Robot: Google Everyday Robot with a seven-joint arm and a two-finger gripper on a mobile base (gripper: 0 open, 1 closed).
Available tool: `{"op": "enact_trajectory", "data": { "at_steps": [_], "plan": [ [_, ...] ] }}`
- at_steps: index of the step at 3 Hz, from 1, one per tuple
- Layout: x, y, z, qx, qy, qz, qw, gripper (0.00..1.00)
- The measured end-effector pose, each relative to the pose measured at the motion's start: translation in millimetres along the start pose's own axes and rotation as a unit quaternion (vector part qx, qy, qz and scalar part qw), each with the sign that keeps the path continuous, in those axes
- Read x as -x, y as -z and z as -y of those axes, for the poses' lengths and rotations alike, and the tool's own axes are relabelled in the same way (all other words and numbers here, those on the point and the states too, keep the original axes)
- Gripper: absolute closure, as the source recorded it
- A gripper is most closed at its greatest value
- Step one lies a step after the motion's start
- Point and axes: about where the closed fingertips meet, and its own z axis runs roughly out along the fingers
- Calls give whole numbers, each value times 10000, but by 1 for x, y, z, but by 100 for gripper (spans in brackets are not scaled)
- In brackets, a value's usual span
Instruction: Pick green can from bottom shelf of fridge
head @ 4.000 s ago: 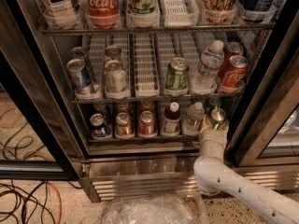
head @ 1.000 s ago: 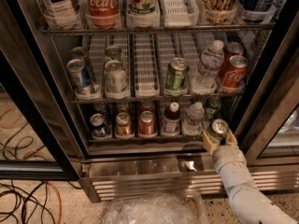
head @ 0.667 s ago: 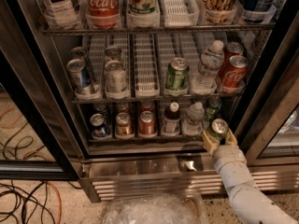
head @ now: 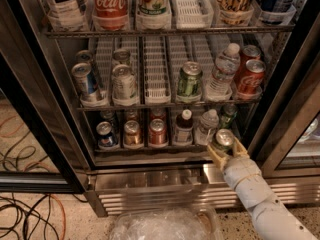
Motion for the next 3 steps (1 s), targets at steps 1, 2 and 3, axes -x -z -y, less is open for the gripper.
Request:
{"op": "enact_trajectory", "data": {
  "at_steps": [1,2,3],
  "plan": [
    [13,10,-25,579,259,150,9979,100],
    [30,23,-49,1088,567,377,9917,100],
    [49,39,-69,1505,762,717,9830,100]
  ]
}}
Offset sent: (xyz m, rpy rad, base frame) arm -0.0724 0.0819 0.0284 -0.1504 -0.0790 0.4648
